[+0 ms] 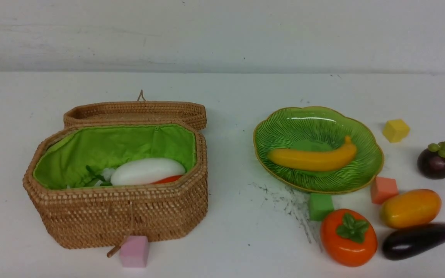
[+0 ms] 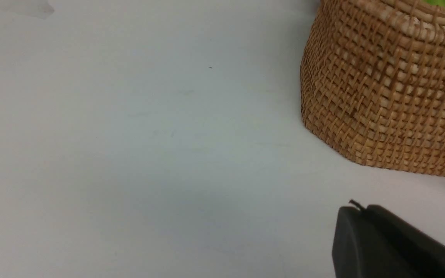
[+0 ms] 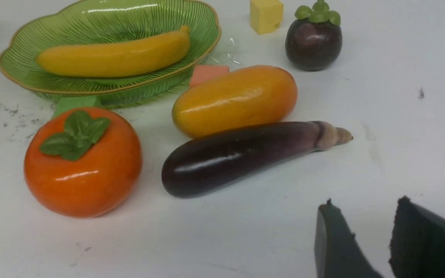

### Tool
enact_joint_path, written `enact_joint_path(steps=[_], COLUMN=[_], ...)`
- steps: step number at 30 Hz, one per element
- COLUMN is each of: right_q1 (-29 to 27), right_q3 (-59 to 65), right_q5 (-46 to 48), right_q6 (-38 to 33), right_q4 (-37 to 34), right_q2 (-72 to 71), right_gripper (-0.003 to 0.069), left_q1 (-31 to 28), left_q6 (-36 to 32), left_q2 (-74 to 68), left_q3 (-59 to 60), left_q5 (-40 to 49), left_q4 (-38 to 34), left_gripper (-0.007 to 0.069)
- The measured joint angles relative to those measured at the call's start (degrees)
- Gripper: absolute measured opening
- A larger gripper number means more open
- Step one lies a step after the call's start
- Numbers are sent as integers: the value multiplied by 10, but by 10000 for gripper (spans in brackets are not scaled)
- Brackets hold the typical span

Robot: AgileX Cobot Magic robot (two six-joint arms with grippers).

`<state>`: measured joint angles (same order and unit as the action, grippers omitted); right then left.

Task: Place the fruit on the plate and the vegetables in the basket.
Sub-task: Grab a tomato with your right arm and place it on the plate on the right.

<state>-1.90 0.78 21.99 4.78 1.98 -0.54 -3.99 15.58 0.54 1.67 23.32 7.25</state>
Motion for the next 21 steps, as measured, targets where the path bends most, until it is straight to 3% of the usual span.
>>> enact_joint_path(steps=[21], right_q1=[0], right_q3=[0], right_q5=[0], right_q6=[0], right_q4=[3], right_q2=[0], right_gripper=[242], left_q1=[0], left_q6=[0], left_q2=[0], left_q3=[0], left_q5=[0], left_q4=[1], left_gripper=[8])
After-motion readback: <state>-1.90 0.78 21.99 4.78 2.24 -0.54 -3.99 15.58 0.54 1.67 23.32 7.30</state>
